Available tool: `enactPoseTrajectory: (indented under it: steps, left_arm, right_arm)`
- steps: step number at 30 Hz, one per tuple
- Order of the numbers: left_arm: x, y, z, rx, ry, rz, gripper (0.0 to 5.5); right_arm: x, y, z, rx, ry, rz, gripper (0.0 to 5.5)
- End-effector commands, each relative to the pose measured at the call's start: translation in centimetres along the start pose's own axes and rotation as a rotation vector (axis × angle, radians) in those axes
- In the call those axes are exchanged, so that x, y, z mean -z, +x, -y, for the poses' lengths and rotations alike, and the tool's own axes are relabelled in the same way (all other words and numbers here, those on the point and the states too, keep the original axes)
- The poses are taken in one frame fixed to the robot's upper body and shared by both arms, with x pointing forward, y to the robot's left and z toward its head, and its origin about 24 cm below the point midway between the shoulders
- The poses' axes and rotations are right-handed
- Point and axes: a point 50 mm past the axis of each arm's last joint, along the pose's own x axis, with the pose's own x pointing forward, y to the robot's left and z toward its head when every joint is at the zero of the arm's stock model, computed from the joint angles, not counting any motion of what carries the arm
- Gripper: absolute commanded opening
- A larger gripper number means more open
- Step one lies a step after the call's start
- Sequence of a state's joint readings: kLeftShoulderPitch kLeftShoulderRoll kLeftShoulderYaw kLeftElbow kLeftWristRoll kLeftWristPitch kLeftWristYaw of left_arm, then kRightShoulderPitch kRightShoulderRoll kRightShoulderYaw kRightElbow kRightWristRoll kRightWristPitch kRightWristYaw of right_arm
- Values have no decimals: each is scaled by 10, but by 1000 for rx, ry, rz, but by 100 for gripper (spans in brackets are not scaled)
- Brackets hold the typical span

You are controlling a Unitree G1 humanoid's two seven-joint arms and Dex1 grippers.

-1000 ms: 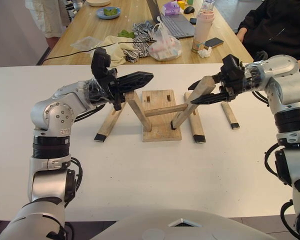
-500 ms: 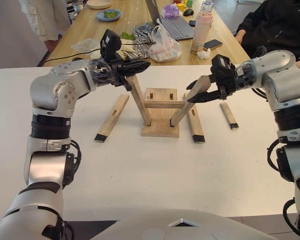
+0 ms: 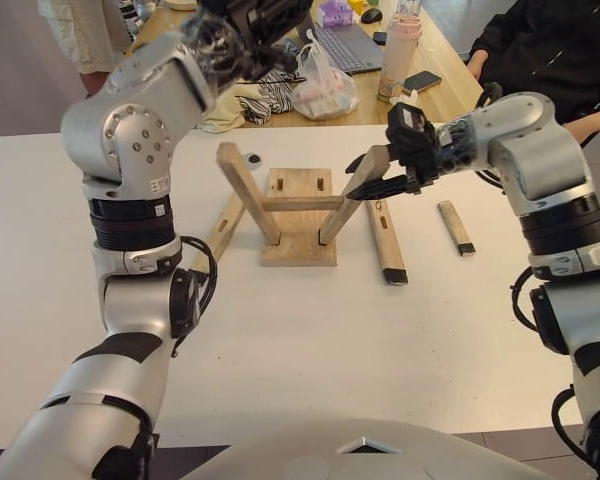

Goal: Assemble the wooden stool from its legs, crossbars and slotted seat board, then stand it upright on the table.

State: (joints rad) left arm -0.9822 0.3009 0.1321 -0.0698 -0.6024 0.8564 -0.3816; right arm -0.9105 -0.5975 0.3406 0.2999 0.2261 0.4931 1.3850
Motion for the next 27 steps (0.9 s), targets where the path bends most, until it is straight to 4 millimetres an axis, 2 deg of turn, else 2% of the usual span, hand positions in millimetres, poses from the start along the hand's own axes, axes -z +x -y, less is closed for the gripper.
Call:
enactPoseTrajectory:
  steps: [1, 4, 7, 8, 12, 14, 17, 21, 22, 27]
  left_arm:
    - [23, 5, 17, 7, 81, -122, 2]
    - [56, -4, 19, -59, 121, -268, 0]
    - [97, -23, 22, -116, 117, -447, 0]
    - [114, -30, 23, -129, 85, -508, 0]
    - [210, -64, 27, -217, -126, -784, 0]
    - [238, -74, 35, -213, -200, -857, 0]
    - [252, -78, 43, -192, -203, -893, 0]
    - [253, -75, 43, -190, -175, -883, 0]
    - [252, -74, 41, -192, -167, -880, 0]
    - [252, -74, 36, -198, -158, -877, 0]
  right_arm:
    - [53, 32, -19, -117, 210, -114, 202]
    - [52, 35, -20, -118, 210, -108, 202]
    - [53, 36, -22, -118, 214, -105, 202]
    - [53, 36, -23, -116, 217, -105, 202]
    - [51, 39, -21, -108, 220, -94, 202]
    - [47, 40, -21, -110, 207, -84, 202]
    - [44, 41, -19, -107, 199, -72, 202]
    - [41, 43, -18, -101, 195, -56, 202]
    - [40, 43, -18, -97, 194, -46, 231]
    - [38, 39, -17, -94, 184, -33, 304]
